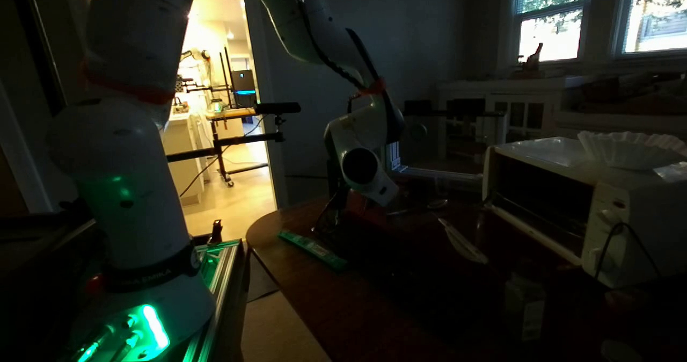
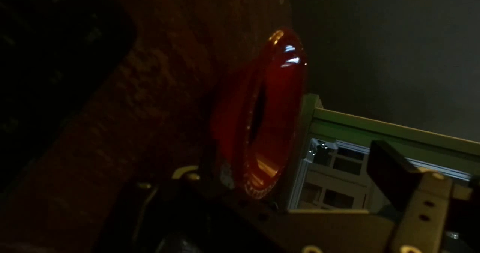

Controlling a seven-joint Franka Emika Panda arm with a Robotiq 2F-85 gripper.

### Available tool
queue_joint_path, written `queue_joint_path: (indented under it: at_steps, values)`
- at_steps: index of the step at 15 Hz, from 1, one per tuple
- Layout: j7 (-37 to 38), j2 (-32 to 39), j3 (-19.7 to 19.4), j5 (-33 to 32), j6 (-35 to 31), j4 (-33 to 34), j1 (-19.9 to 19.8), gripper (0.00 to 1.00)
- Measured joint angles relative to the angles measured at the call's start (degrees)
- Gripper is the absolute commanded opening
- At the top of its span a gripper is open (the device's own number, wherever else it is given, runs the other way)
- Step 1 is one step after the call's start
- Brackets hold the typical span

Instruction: Remove the orange bowl from the microwave and put it on the table

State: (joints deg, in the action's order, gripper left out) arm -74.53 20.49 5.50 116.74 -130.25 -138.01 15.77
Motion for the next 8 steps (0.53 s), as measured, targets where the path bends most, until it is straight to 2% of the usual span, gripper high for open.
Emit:
queue_joint_path:
  at_steps: [4,8]
  values:
    - [1.08,-8.32,1.04,-4.65,-9.27,-2.47,0.96,1.00]
    - [7.61,-16.36,3.90,-16.44,-20.02,-5.28,1.47,1.00]
